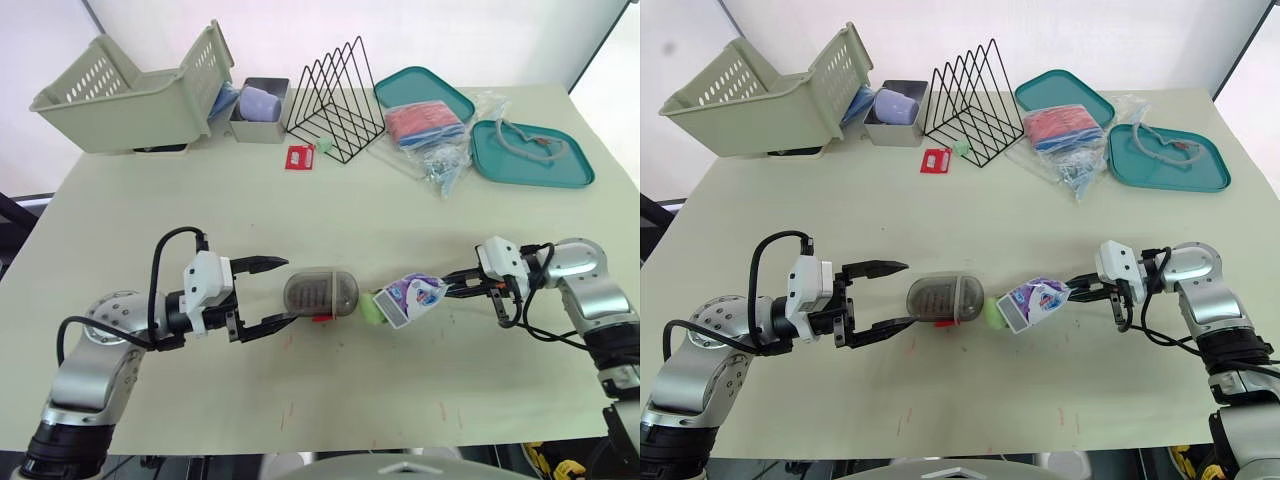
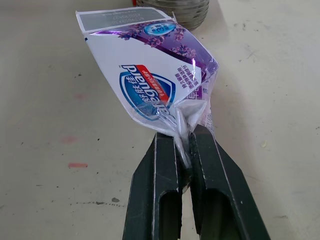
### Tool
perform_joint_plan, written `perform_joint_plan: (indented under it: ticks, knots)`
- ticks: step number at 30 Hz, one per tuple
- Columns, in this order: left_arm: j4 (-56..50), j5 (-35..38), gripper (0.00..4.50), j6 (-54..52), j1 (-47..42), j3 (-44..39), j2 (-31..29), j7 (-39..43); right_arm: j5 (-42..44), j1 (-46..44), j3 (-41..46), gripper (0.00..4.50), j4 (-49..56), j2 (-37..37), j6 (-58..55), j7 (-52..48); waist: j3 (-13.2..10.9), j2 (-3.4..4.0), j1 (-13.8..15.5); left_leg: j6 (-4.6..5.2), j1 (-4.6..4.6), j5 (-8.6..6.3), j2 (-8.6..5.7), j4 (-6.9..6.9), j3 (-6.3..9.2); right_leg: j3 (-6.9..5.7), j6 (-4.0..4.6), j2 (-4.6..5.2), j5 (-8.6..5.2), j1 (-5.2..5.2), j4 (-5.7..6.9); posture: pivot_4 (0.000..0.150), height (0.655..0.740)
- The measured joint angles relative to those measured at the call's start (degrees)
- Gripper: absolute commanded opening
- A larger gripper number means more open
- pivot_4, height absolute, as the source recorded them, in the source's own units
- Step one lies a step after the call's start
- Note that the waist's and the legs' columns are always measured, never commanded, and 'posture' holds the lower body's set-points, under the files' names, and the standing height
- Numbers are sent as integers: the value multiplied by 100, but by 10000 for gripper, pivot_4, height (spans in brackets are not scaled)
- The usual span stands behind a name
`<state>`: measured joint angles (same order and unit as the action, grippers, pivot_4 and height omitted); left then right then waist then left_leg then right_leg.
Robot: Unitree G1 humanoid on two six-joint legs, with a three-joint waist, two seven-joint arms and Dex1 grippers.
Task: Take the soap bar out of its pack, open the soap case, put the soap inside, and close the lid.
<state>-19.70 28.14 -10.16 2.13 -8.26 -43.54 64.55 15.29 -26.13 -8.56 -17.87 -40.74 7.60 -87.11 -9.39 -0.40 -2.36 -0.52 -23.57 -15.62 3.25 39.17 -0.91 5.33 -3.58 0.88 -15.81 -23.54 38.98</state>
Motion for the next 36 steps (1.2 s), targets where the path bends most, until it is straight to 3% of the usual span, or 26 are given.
perform_joint_plan:
  ticks: [12,22,36]
  knots:
    - [1,-99,45000,55,-4,159,12,-20,-68,3,103,127,158,-327,-239,306,0,0,35,0,-4,0,-3,1,-1,0,0,3,0,-1,-3,1500,7400]
    - [14,-96,45000,78,9,161,15,-47,-44,476,797,127,218,-999,-326,548,0,0,36,1,-5,0,-3,1,-1,0,0,3,0,-1,-5,1500,7400]
    - [135,-110,45000,114,-170,233,63,24,-36,769,1058,127,421,-1131,-360,892,-1,0,34,0,-5,0,-3,1,-1,0,-1,2,0,-1,-5,1500,7400]
